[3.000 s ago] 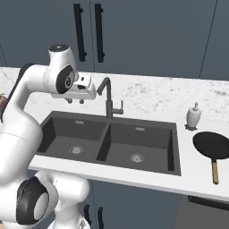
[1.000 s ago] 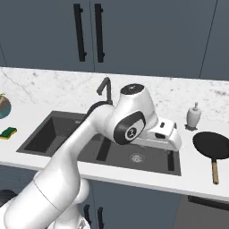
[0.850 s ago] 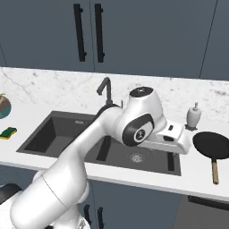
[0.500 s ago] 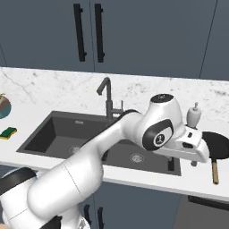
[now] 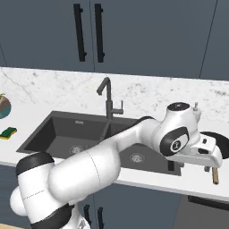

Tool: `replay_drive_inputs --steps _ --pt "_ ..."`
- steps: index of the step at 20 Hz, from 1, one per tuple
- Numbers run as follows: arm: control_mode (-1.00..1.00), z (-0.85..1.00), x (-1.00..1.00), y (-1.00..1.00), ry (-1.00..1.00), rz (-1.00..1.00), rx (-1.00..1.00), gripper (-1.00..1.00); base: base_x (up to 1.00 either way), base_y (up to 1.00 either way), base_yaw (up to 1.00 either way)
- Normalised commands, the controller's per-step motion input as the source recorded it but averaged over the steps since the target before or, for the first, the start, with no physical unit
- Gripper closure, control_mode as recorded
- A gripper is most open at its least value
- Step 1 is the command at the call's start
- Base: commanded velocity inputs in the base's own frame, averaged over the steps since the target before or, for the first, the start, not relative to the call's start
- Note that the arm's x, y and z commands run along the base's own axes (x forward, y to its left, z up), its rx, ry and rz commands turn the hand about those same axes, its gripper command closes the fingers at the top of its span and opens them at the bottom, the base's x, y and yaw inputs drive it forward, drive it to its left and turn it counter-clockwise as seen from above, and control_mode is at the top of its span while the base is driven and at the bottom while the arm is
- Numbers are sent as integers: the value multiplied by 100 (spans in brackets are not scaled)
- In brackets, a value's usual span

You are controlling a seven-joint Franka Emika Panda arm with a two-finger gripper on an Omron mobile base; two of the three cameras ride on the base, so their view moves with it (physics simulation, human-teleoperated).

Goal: Pick the pan and sponge and place them into the sink. Then turn on the water.

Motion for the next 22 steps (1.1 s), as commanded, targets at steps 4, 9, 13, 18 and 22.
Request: replay_drive_inputs --steps 4,9,13,18,22 --pt "-100 -42 39 -34 3 15 0 -100 0 0 0" --pt "-100 -33 43 -34 1 15 0 -100 0 0 0" --pt "-100 -27 53 -26 6 10 1 -100 0 0 0" --pt "-100 -21 57 -30 8 6 2 -100 0 0 0" --pt "-100 -20 48 -43 5 6 5 -100 0 0 0"
